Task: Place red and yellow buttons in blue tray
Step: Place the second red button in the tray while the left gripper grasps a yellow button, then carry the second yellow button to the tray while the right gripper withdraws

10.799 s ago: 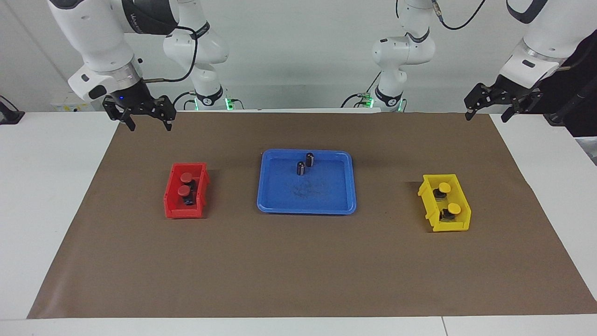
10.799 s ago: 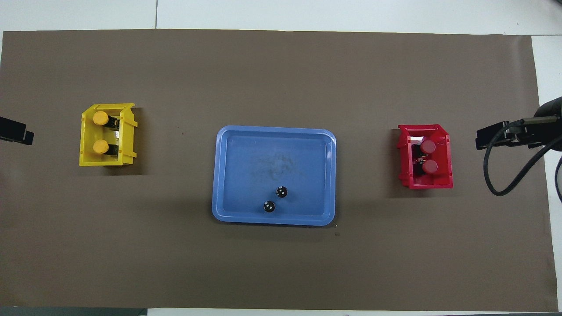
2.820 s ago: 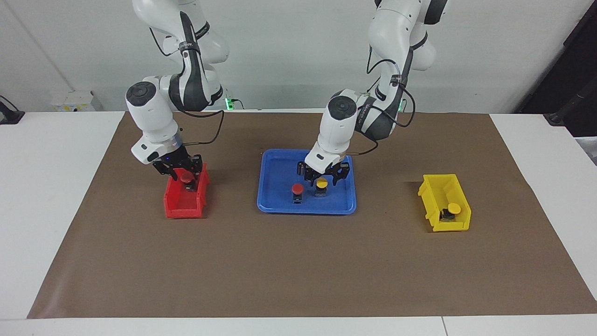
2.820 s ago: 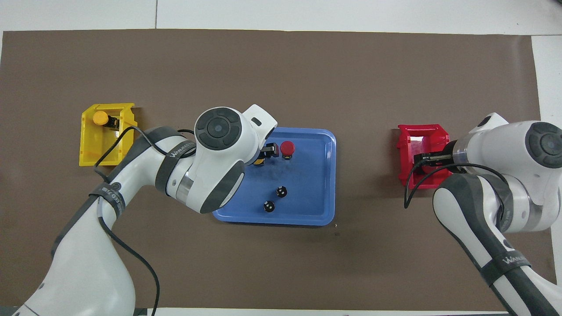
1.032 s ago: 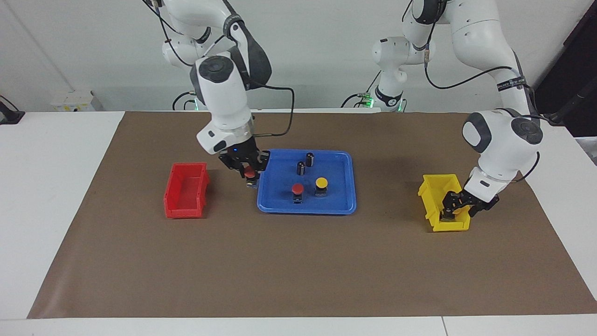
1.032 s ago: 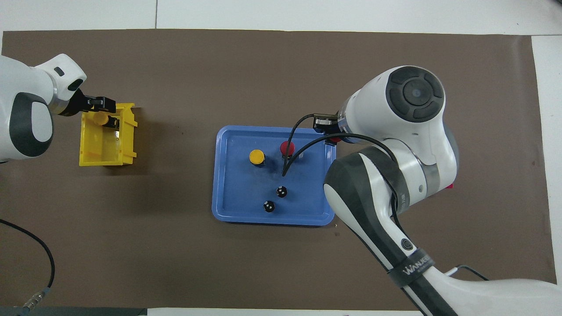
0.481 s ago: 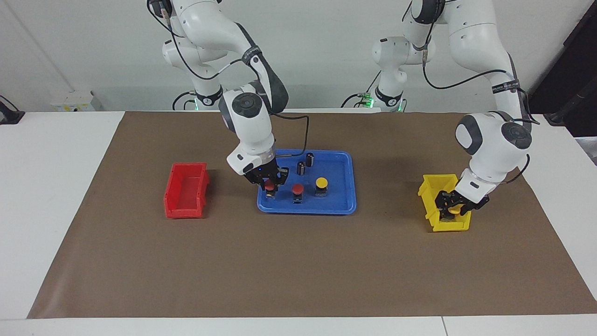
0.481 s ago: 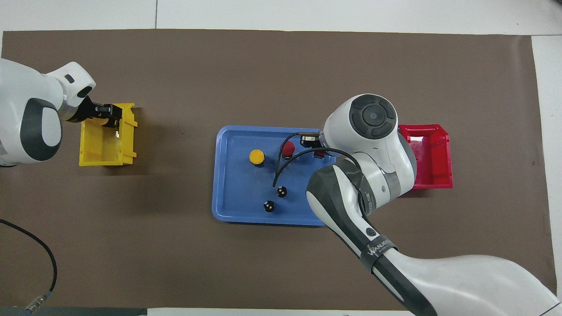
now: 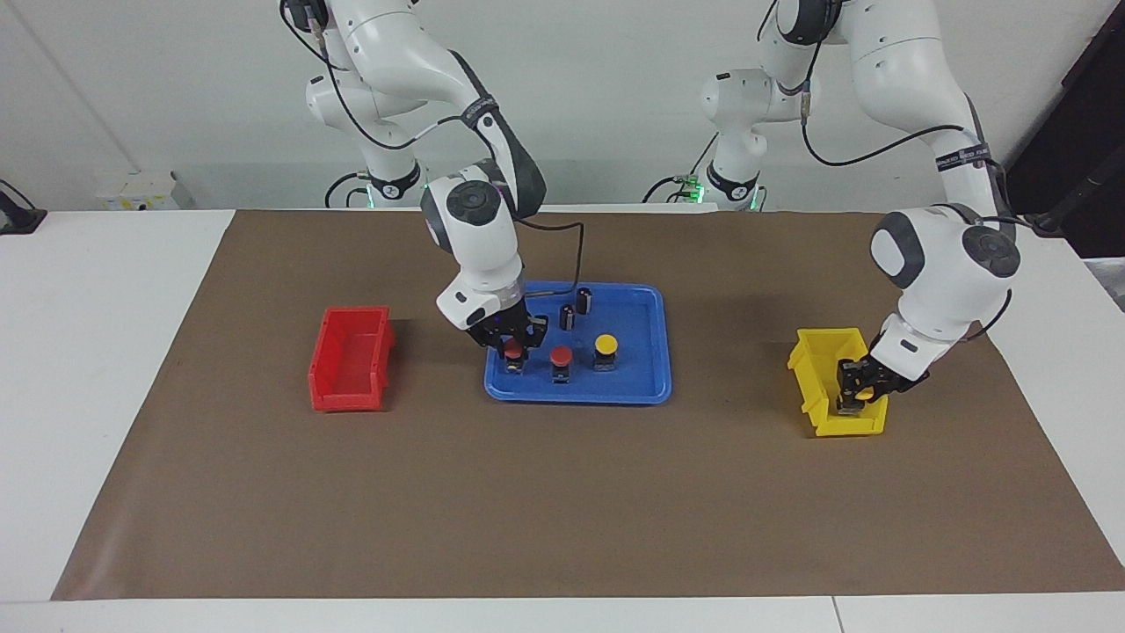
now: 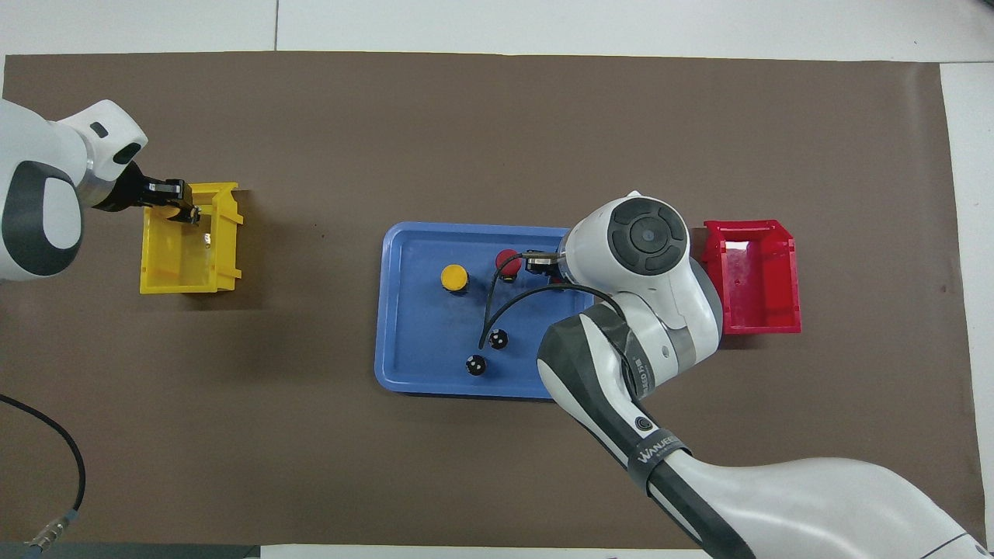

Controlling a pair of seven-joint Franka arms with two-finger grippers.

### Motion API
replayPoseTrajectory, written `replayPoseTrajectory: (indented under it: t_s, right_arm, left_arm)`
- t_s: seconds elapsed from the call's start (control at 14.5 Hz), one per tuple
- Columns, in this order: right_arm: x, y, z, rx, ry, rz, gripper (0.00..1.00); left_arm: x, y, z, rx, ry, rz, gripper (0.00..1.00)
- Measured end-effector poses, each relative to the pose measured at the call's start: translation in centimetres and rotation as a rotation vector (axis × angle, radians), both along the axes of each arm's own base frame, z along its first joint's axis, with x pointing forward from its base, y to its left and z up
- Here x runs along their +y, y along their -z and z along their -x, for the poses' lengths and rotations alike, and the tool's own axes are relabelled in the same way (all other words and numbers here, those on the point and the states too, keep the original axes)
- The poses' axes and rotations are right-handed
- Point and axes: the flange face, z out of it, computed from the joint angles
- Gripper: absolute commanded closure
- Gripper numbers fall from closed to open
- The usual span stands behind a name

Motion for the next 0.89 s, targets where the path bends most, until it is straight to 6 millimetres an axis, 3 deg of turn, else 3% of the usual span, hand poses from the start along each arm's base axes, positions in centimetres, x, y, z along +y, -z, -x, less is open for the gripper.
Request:
replayPoseTrajectory:
  t_s: [0.07,0.21,0.28,0.41,0.55,0.69,0.89]
  right_arm:
    - [0.2,-0.1,0.1,-0.001,-0.003,0.000,0.00]
    - [0.1,-0.9,-0.2,-0.006,-0.001,-0.002,0.00]
    - [-0.2,-1.9,-0.7,-0.002,0.006,0.003,0.00]
    - [-2.4,-5.9,-2.5,0.010,0.039,0.026,0.00]
    - [-6.5,-11.4,-4.7,0.012,0.098,0.041,0.00]
    - [-10.8,-15.9,-6.0,0.003,0.149,0.043,0.00]
    - [-16.2,-19.5,-6.5,-0.009,0.144,0.051,0.00]
  left_arm:
    - [-0.3,-3.2,0.0,0.034,-0.002,0.009,0.99]
    - [-3.4,-8.4,0.4,0.058,-0.046,0.048,0.99]
    - [-7.2,-9.4,0.8,0.052,-0.076,0.062,0.99]
    - [-18.6,-7.9,3.2,0.050,-0.106,0.067,0.99]
    - [-28.2,-3.6,7.9,0.058,-0.081,0.062,0.99]
    - [-32.1,-0.2,11.4,0.061,-0.058,0.056,0.99]
    - [-32.3,2.7,12.8,0.050,-0.057,0.057,0.99]
